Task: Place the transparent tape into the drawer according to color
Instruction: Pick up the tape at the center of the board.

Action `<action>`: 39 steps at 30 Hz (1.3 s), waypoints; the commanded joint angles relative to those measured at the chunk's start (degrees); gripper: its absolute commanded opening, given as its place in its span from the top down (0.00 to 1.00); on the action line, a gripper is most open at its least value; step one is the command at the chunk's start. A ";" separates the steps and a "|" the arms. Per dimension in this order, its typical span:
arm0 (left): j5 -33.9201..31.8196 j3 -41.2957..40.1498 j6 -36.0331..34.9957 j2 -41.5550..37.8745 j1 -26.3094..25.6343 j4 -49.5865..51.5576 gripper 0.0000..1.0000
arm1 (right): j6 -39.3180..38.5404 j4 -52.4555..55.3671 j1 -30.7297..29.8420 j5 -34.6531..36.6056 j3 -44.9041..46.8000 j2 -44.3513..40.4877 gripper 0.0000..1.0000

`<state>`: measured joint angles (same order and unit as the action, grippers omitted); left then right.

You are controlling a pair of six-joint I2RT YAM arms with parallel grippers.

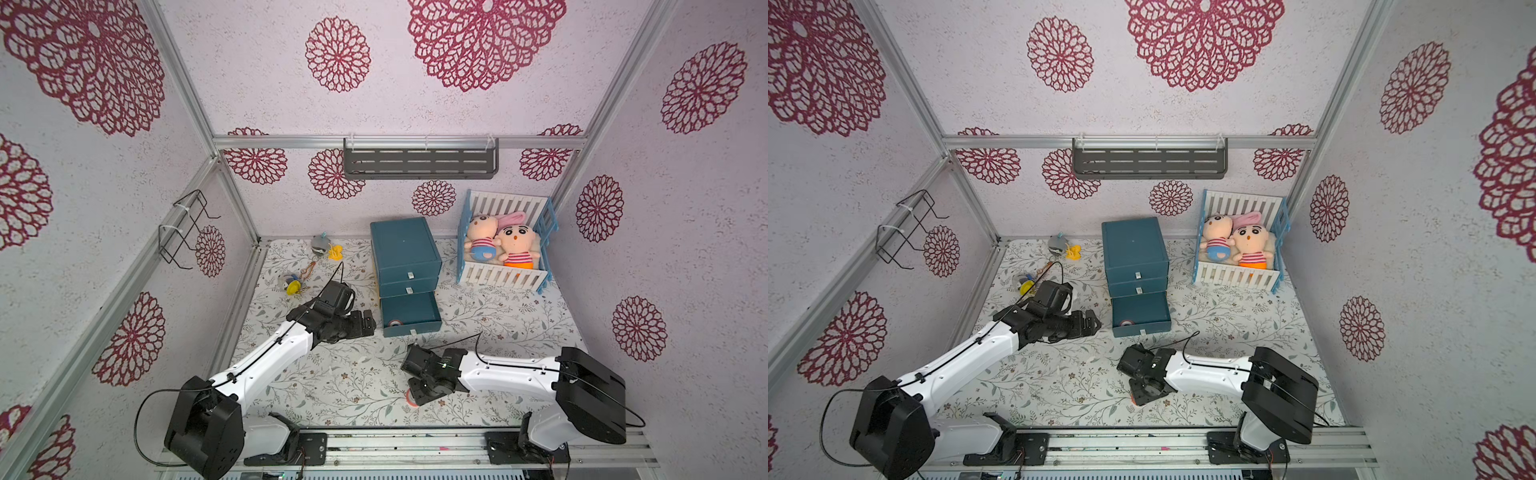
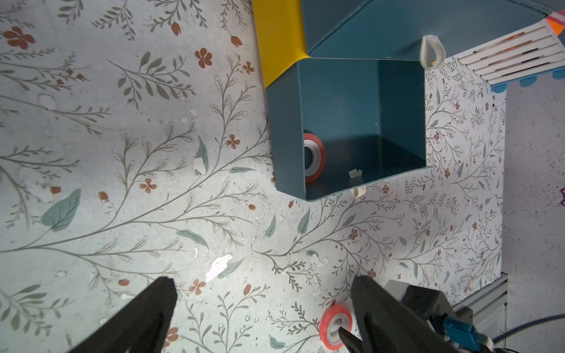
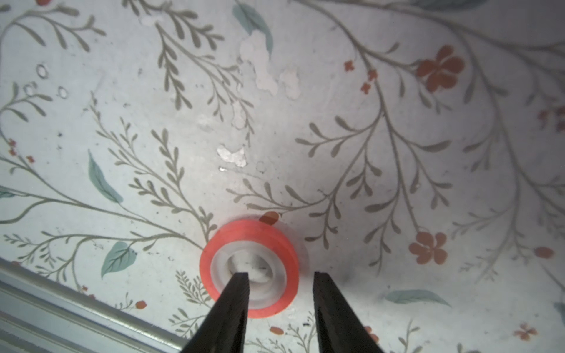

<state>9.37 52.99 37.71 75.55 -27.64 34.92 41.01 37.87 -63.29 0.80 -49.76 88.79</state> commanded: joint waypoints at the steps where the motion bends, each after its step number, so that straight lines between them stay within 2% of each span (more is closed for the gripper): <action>1: 0.72 -0.75 -0.87 -1.11 0.84 -0.11 0.03 | -0.94 1.03 -0.70 1.93 -1.83 0.74 0.60; 12: 1.66 -1.75 -1.04 -1.54 1.69 -0.73 0.03 | -1.40 3.55 -1.66 3.33 -3.09 4.04 0.66; 20: 2.06 -2.10 -1.26 -1.59 2.13 -0.89 0.03 | -1.81 4.45 -2.37 3.77 -4.19 6.27 0.76; 31: 2.15 -2.54 -1.19 -1.90 2.50 -0.91 0.03 | -1.91 5.02 -2.37 4.46 -4.44 6.99 1.00; 39: 2.28 -2.45 -1.22 -1.81 2.79 -0.91 0.03 | -1.29 4.09 -2.35 5.00 -4.65 6.07 1.00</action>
<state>11.33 50.72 37.45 74.63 -25.65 34.57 39.57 42.19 -65.41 3.49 -53.98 94.50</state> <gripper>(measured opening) 0.972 0.191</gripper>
